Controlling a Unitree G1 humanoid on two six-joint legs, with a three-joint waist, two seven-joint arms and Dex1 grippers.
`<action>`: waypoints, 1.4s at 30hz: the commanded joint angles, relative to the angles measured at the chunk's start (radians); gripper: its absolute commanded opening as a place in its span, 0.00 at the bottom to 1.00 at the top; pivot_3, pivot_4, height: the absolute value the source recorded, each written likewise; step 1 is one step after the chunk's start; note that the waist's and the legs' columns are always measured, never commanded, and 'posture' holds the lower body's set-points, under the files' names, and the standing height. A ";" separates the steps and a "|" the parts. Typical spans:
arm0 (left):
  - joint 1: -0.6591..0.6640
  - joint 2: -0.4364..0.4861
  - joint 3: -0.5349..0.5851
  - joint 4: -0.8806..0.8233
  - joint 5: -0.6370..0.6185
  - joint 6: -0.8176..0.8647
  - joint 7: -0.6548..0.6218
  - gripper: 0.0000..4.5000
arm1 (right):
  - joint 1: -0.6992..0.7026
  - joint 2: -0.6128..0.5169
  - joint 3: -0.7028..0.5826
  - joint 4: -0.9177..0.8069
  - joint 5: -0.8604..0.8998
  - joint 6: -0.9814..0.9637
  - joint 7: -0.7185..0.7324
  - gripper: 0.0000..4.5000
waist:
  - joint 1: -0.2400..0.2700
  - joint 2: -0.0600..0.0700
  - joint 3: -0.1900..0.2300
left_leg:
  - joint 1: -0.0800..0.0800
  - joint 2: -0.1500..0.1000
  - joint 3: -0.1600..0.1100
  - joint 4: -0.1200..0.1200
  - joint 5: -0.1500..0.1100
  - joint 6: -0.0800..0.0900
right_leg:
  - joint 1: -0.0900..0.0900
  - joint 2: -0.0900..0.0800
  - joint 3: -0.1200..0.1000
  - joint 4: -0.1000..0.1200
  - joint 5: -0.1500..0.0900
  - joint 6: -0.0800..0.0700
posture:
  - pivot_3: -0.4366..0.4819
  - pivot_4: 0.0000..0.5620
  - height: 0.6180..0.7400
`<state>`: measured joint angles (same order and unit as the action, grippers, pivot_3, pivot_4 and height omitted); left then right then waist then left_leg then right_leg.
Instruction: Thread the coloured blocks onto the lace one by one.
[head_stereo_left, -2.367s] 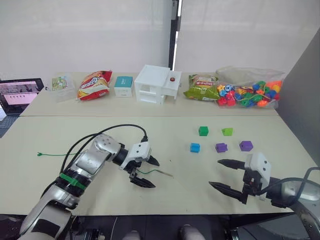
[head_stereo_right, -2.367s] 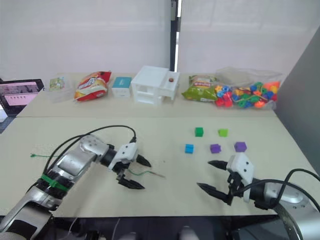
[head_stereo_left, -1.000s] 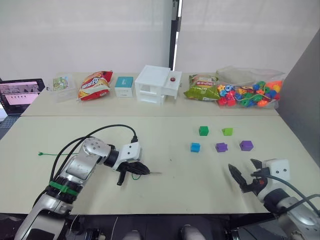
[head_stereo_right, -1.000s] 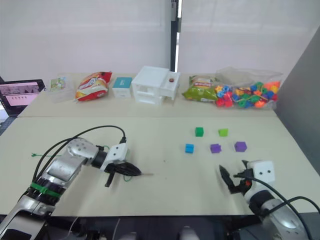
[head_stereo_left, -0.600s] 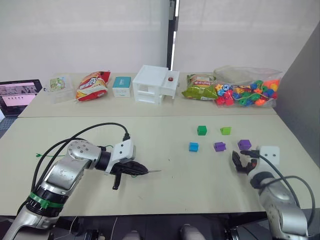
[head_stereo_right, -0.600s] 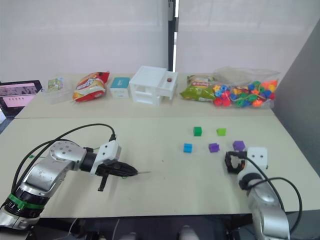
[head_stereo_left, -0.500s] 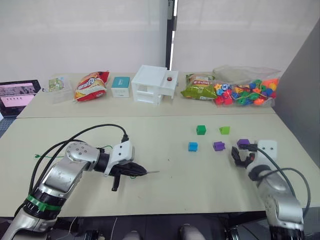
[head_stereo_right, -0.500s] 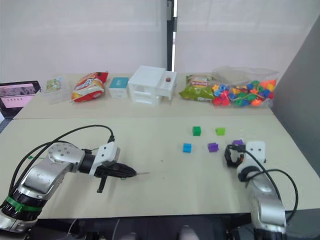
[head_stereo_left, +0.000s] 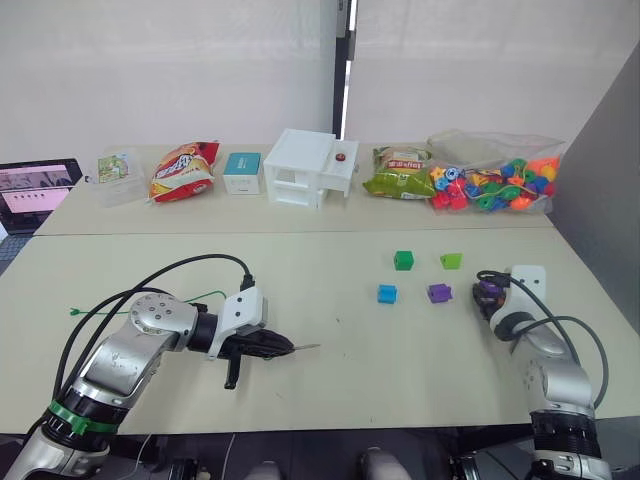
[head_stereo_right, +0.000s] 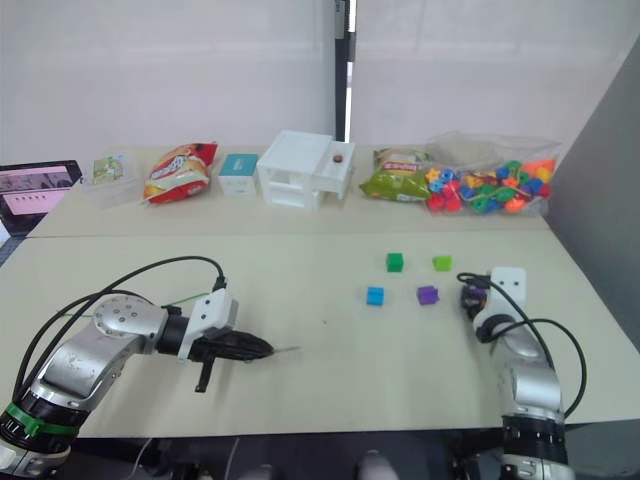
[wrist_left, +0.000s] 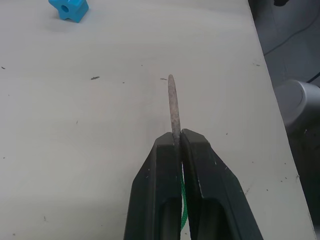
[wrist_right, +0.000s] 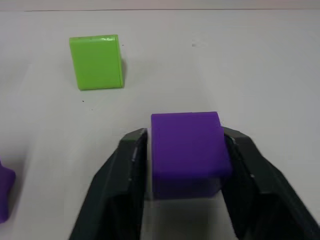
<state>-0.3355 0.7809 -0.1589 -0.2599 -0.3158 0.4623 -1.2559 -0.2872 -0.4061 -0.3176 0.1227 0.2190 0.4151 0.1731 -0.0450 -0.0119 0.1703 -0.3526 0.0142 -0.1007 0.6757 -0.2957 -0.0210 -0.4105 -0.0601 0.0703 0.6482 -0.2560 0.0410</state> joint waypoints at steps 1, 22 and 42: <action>-0.003 0.010 0.014 -0.027 -0.017 0.001 0.008 0.00 | 0.008 0.009 -0.027 -0.092 0.014 -0.016 -0.021 0.26 | 0.000 0.000 0.000 | 0.000 0.000 0.000 0.000 0.000 0.000 | 0.000 0.000 0.000 0.000 0.000 0.000 | 0.48 0.27 1.00; 0.008 0.078 0.035 -0.046 -0.051 0.054 -0.008 0.00 | 0.431 0.281 0.610 -1.018 0.049 0.494 -0.286 0.26 | 0.000 0.001 0.000 | -0.006 0.000 0.000 0.001 0.000 -0.001 | -0.011 0.000 0.000 0.008 0.000 0.000 | 0.48 0.27 1.00; 0.000 0.082 0.031 -0.065 -0.063 0.085 0.031 0.00 | 0.489 0.375 0.631 -0.821 -0.002 0.348 -0.229 0.95 | -0.002 -0.001 -0.001 | -0.003 0.001 0.000 -0.001 0.000 -0.001 | -0.010 0.001 0.000 0.008 0.000 -0.001 | 0.48 0.27 1.00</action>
<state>-0.3180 0.8624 -0.1383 -0.3136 -0.3660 0.5506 -1.2273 0.1961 -0.0244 0.3340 -0.6882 0.2172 0.7621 -0.0618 -0.0467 -0.0130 0.1688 -0.3559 0.0148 -0.1005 0.6749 -0.2954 -0.0215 -0.4208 -0.0593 0.0706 0.6560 -0.2565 0.0403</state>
